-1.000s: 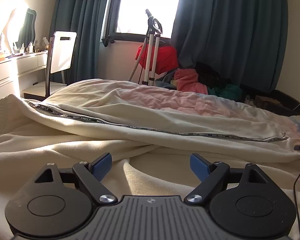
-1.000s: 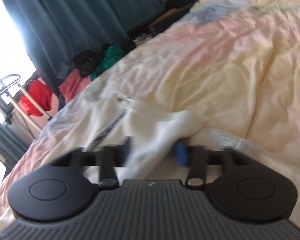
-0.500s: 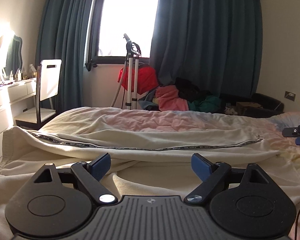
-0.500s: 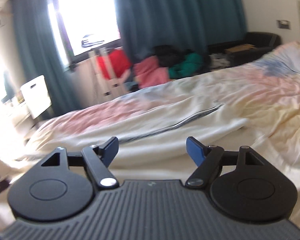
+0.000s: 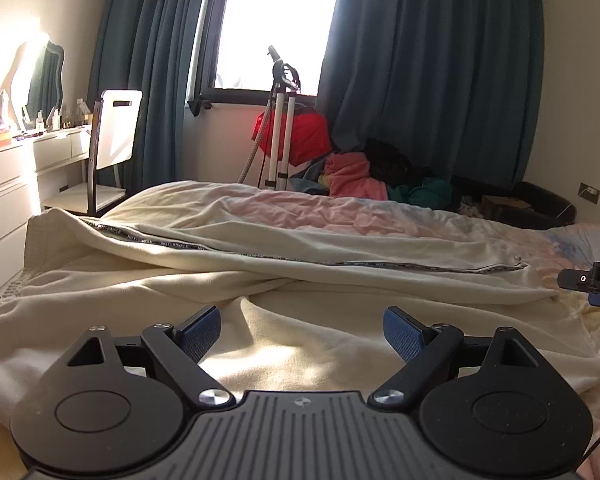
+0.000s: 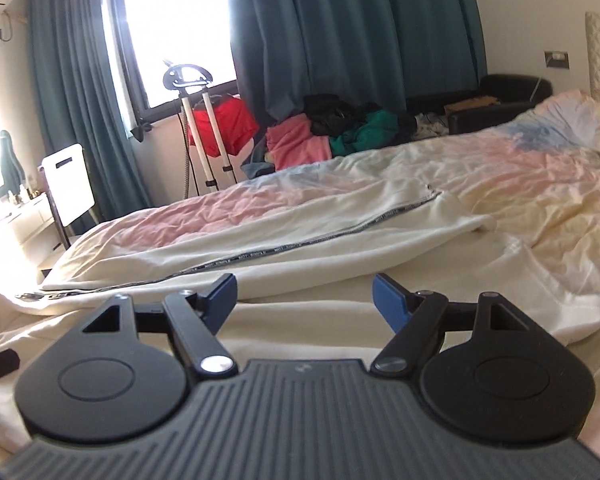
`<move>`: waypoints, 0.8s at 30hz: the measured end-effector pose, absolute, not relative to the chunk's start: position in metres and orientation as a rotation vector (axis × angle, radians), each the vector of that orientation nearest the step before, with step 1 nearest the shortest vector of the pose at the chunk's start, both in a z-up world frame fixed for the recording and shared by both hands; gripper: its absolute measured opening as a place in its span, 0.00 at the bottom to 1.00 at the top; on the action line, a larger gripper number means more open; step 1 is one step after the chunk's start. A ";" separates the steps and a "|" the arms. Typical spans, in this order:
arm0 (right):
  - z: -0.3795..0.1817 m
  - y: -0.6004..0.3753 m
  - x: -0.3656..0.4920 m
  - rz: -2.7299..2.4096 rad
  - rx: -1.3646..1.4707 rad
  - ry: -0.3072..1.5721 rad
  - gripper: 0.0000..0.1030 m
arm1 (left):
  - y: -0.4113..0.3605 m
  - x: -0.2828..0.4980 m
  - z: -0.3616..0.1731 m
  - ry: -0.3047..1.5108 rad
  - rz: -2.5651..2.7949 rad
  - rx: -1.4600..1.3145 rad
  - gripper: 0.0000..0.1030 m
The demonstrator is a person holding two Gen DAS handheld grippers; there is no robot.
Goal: Fold clothes
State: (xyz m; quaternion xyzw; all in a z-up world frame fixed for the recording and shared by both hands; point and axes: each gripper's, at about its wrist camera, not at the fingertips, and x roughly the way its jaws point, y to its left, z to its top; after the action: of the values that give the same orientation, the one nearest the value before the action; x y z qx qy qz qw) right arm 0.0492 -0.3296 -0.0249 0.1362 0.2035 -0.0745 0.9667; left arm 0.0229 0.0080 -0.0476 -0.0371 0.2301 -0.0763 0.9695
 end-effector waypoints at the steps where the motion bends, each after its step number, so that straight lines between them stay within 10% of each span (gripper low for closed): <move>1: -0.027 -0.331 0.050 -0.156 0.274 0.419 0.74 | 0.009 0.025 -0.051 0.477 -0.145 -0.078 0.87; 24: -0.040 -0.363 0.043 -0.208 0.394 0.526 0.74 | 0.116 0.052 -0.076 0.739 0.268 -0.418 0.88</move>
State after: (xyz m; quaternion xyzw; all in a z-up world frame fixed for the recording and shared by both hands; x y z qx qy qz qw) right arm 0.0434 -0.3629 -0.0396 0.1933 0.2580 -0.1022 0.9411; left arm 0.0519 0.1158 -0.0765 -0.2023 0.3576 0.1294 0.9025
